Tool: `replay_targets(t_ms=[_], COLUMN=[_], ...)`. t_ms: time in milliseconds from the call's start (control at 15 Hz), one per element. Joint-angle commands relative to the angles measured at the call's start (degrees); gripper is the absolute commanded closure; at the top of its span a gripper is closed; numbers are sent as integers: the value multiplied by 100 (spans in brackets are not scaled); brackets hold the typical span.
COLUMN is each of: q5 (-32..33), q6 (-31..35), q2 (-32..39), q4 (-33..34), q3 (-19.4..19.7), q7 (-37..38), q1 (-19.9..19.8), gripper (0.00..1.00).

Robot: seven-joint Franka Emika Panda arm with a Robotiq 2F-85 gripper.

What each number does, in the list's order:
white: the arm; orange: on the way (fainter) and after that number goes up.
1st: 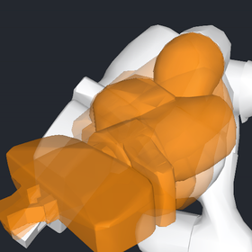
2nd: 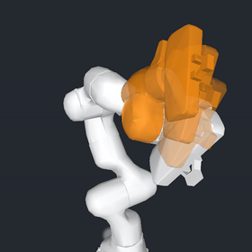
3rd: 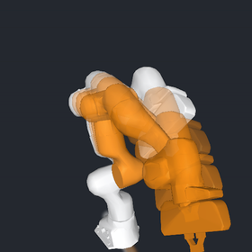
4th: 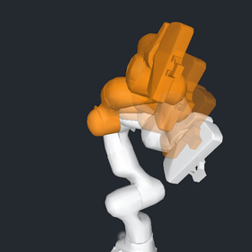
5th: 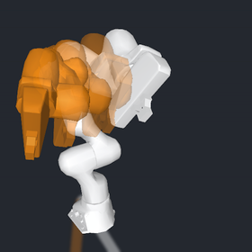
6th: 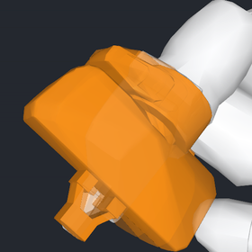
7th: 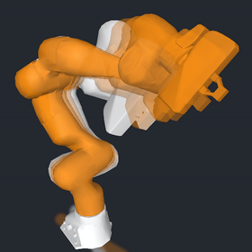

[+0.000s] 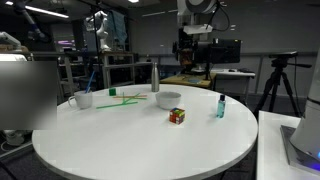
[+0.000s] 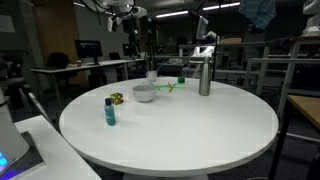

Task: Put the black object on the table

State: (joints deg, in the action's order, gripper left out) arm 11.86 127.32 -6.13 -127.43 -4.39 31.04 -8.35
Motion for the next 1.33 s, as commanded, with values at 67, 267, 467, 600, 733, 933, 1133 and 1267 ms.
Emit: replay_targets(t_ms=[67,267,467,600,733,933,1133,1267], q5=[-554,-1066,-1493,-1621,-1671,-1640,-1628,-1645], q6=[-87,-72,-77,-84,-83,-89,-100,-108], q2=[925,1389,1757,1932,1994,2069,2184,2273], q4=[909,1293,1579,1685,1648,1533,1470,1437], q3=[244,338,397,422,462,527,568,573], q7=[-150,-315,-470,-569,-667,-668,-677,-694], q1=[279,387,459,493,526,558,576,582], gripper=[0,0,0,0,0,0,0,0])
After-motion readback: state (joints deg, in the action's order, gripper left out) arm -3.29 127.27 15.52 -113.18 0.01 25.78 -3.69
